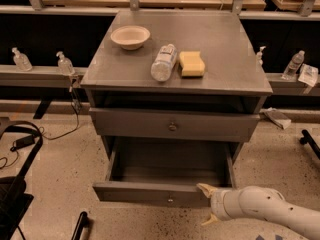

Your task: Open middle drawer

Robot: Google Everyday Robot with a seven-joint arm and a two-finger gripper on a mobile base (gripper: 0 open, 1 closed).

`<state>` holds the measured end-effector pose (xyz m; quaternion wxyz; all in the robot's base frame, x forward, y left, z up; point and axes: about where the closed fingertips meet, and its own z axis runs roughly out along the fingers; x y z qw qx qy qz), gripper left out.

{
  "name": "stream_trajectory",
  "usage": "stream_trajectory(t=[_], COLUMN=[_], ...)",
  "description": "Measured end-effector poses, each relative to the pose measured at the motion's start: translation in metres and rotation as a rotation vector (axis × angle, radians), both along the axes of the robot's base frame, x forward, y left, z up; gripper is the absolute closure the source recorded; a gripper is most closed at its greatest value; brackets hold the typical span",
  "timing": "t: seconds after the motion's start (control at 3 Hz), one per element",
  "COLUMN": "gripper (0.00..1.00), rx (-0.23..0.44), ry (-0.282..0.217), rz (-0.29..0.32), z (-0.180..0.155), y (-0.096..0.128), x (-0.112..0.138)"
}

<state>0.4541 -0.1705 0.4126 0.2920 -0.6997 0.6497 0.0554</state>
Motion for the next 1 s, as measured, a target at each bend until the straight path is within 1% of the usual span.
stream_trajectory(t=[0.33, 0.67, 1.0], gripper=[0.34, 0.35, 0.36], rx=[-0.002, -0.003, -0.003], ry=[0.009, 0.029, 0.029], rz=[-0.023, -0.055, -0.056], z=[0.004, 0.006, 0.006], y=[-0.006, -0.013, -0.013], x=[-0.017, -0.034, -0.034])
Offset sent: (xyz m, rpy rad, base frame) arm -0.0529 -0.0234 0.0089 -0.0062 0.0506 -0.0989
